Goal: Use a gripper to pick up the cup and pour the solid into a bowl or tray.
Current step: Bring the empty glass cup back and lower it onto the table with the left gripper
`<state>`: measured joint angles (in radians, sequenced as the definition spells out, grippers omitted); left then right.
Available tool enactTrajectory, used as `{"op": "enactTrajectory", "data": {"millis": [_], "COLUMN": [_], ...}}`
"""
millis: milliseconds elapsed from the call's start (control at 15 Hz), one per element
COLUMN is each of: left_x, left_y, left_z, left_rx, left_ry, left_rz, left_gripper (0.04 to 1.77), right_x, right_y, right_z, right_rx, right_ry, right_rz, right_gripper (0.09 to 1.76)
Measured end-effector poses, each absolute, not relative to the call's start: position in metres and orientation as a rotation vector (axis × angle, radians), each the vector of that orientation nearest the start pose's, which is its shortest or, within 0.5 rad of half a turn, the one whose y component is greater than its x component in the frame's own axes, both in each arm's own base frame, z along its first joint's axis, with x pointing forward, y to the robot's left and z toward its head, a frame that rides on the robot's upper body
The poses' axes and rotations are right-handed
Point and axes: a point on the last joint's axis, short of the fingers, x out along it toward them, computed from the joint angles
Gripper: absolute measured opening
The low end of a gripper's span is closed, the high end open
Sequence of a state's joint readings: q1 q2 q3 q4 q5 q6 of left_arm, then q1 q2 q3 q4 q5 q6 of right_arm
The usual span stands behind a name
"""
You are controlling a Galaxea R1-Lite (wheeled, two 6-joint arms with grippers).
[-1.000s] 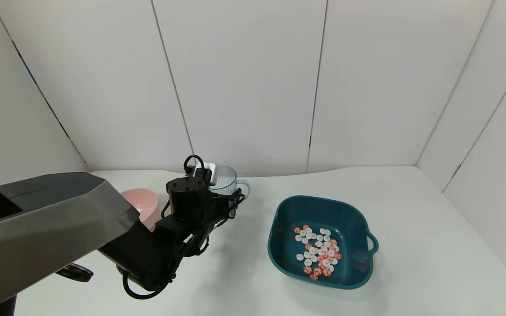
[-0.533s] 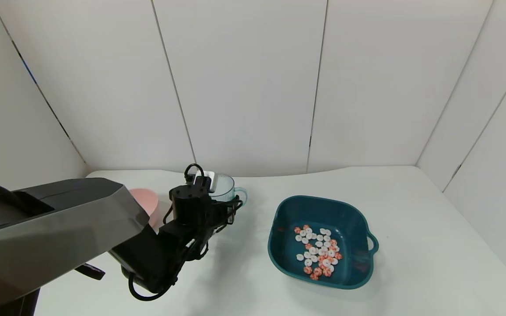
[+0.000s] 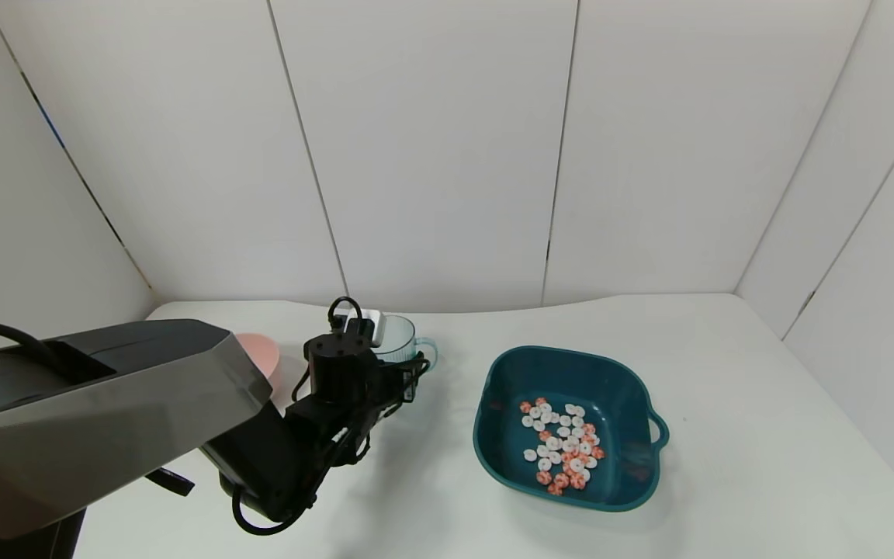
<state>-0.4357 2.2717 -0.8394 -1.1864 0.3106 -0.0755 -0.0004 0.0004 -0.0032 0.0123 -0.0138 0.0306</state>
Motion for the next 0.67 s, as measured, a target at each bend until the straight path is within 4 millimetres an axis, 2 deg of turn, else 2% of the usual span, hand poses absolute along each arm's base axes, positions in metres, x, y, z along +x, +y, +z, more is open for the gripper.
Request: {"op": "enactTrajectory", "data": {"millis": [533, 667], "left_x": [0.3570, 0.3570], "left_y": [-0.1586, -0.1586], "left_z": [0.0391, 0.0390], "left_rx": [0.012, 0.012], "left_ry": [0.241, 0.242], "left_rz": [-0.113, -0.111], "left_gripper": [1.32, 1.44], "right_x": [-0.0230, -0.0230], "right_y": [-0.0003, -0.0003], "right_z": [0.0751, 0.0751], "right_rx": [0.030, 0.030], "right_ry": [0.009, 0.009], "right_rz": [-0.014, -0.014], "right_gripper": [1.71, 1.71]}}
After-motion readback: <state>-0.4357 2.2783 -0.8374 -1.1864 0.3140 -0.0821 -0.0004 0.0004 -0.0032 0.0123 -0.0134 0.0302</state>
